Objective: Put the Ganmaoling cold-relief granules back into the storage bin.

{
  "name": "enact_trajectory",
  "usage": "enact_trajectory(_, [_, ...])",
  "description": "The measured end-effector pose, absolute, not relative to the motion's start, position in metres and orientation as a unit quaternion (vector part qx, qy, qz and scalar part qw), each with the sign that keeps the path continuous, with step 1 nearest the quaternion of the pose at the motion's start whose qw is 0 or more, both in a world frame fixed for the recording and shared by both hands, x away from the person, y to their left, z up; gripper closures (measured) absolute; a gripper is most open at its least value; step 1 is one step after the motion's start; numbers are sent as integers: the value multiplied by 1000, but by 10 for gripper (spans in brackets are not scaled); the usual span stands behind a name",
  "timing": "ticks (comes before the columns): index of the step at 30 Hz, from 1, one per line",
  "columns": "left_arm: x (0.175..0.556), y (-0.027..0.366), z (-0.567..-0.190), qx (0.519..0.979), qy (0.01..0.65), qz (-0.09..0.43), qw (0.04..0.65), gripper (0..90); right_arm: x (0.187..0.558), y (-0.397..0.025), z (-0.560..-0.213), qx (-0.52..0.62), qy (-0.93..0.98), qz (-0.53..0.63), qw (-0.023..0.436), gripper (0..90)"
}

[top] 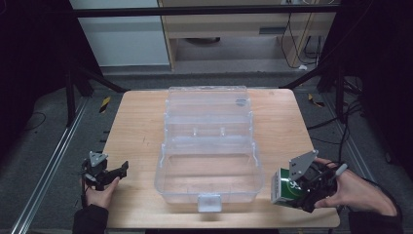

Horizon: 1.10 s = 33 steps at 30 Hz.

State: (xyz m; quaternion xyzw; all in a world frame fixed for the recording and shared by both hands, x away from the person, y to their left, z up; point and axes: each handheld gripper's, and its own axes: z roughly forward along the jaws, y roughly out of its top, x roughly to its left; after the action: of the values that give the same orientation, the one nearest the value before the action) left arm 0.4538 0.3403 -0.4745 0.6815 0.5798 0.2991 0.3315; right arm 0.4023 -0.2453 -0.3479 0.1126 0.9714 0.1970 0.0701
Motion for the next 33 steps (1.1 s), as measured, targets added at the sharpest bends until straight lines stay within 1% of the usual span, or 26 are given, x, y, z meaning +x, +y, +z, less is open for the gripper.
enact_trajectory(18, [454,341,-474,681,580,299,331,160,423,-210,-309,97,972,200,83,156])
enact_trajectory(33, [454,341,-474,680,581,298,333,160,443,-175,-299,81,971,207,86,156])
